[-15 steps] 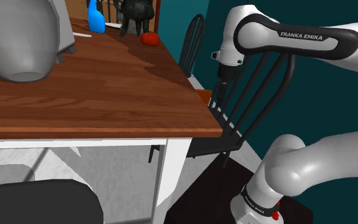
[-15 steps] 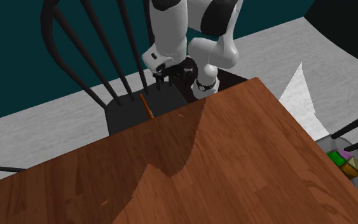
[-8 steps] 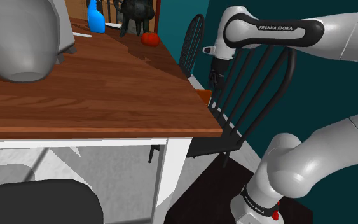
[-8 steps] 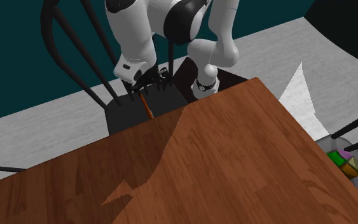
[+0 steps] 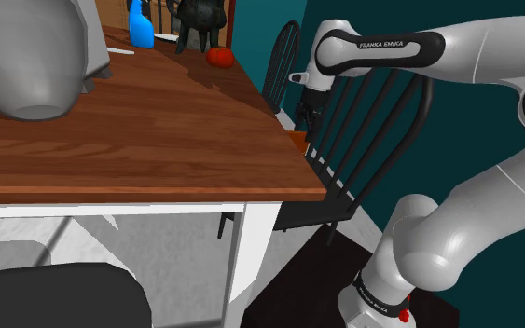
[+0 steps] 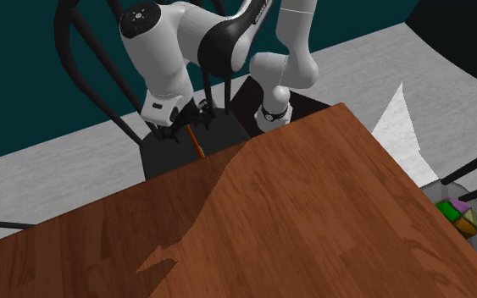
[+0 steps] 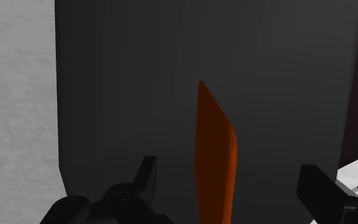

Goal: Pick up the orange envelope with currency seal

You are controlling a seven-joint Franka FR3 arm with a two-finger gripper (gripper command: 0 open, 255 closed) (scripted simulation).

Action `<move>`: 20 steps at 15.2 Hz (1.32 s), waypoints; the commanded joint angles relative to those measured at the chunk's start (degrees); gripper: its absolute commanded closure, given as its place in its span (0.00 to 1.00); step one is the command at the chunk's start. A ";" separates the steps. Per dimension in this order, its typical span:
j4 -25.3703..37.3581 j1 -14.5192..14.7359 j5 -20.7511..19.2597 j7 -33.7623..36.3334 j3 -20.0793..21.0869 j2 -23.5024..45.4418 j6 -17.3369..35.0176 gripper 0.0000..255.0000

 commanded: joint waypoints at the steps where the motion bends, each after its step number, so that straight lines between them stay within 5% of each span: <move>1: -1.40 -0.03 -0.08 -0.06 -0.19 0.10 1.53 0.00; 4: -2.50 -0.07 -0.16 -0.09 -0.37 0.23 2.76 0.00; 5: -2.42 -0.05 -0.13 -0.08 -0.36 0.30 2.75 1.00; 14: -2.50 -0.07 -0.16 -0.09 -0.37 0.23 2.76 1.00; 20: 1.84 0.12 0.15 -0.02 0.27 -0.07 -1.88 1.00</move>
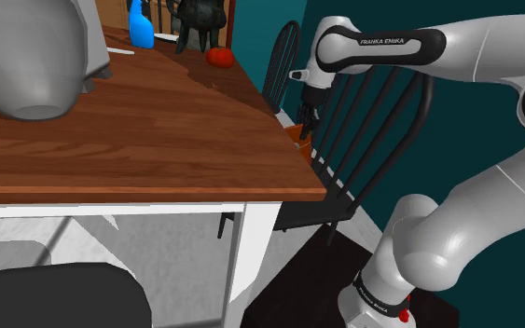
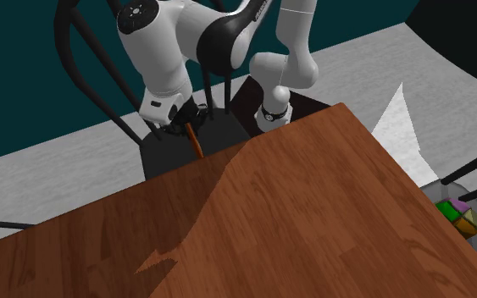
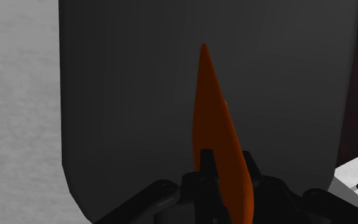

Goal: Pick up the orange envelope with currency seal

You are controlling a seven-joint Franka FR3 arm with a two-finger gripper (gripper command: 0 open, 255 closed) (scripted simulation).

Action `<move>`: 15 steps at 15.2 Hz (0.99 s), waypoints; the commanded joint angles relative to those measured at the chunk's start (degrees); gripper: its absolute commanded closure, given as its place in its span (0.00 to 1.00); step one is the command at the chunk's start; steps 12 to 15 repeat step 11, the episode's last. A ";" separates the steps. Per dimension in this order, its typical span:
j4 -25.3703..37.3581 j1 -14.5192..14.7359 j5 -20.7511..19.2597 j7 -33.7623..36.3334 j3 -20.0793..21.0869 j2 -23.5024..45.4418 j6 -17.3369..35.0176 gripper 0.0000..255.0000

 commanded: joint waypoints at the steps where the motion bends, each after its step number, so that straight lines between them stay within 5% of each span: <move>1: 1.37 0.04 0.06 0.07 0.26 -0.25 -1.61 1.00; 15: 8.01 0.40 0.62 -0.04 0.88 0.23 -7.80 1.00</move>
